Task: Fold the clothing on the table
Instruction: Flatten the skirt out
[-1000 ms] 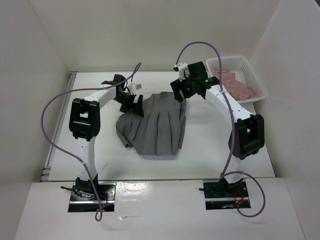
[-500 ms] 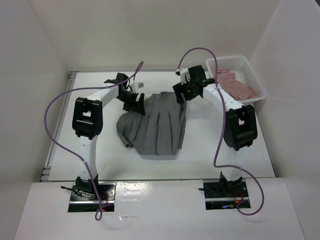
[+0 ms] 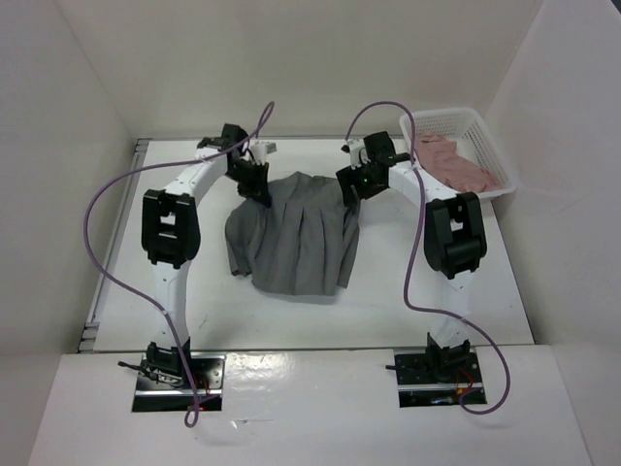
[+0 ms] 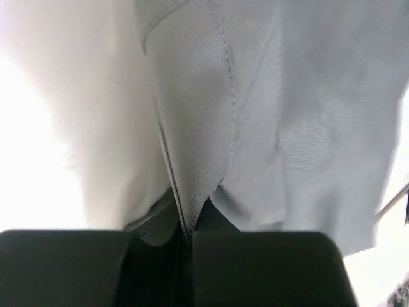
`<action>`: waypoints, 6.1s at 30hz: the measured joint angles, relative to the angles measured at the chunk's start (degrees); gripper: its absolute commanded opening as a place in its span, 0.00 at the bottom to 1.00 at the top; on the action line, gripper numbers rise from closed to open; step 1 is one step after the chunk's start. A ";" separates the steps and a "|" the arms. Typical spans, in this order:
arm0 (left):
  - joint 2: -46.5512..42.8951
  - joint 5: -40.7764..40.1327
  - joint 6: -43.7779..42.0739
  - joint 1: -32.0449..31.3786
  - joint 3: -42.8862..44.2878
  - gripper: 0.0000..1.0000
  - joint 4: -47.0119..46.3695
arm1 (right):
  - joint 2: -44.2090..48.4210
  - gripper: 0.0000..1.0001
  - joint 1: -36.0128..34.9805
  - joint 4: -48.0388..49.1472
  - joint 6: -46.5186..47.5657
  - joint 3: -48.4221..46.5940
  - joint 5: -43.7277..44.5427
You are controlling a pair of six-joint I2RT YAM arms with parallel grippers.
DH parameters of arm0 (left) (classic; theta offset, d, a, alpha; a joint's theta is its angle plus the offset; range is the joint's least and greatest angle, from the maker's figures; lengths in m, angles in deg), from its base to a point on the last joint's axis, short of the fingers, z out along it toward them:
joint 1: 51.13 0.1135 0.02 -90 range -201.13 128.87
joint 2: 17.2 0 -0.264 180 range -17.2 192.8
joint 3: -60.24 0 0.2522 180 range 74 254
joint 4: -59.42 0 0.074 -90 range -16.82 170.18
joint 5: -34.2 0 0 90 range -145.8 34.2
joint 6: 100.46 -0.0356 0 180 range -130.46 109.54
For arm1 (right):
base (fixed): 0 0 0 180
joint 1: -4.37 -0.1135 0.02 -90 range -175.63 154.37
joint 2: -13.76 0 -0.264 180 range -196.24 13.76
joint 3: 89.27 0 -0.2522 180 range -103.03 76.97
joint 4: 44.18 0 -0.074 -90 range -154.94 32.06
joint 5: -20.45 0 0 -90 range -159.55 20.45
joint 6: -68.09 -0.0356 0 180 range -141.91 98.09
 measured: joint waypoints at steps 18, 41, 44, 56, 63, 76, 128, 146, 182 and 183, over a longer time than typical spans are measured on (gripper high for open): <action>-18.58 -7.45 -4.74 0.72 50.29 0.17 14.45 | 15.47 0.80 8.83 0.50 0.48 7.69 -4.28; -0.83 -2.47 -12.15 -22.73 37.22 0.80 26.32 | 21.97 0.82 11.63 0.55 1.79 12.02 -10.12; -4.59 -4.11 -11.80 -20.02 38.01 0.89 26.27 | 21.97 0.82 11.63 0.20 2.16 12.04 -11.15; -25.27 -12.70 -9.81 -3.52 1.29 1.00 20.87 | 24.11 0.82 -3.89 -1.62 3.04 12.04 -4.26; -27.23 -12.52 -8.44 5.97 -13.05 1.00 16.96 | 24.33 0.82 -19.43 -1.73 2.38 12.04 3.98; -33.99 -4.96 -7.37 12.48 -21.57 1.00 11.15 | 24.33 0.82 -24.92 -2.05 1.75 13.40 13.18; -33.68 -0.35 -7.69 12.48 -25.99 1.00 7.87 | 14.49 0.79 -27.65 0.28 0.42 8.37 23.34; -33.66 3.43 -11.19 12.48 -26.95 1.00 7.96 | 25.94 0.83 5.46 -6.43 9.25 3.41 -16.83; -38.91 8.85 -22.43 12.48 -34.73 1.00 7.72 | 10.08 0.89 -5.20 -15.63 42.10 1.07 -29.38; -38.91 8.87 -22.47 12.48 -34.75 1.00 7.72 | 9.14 0.89 -5.20 -15.32 42.36 0.20 -29.57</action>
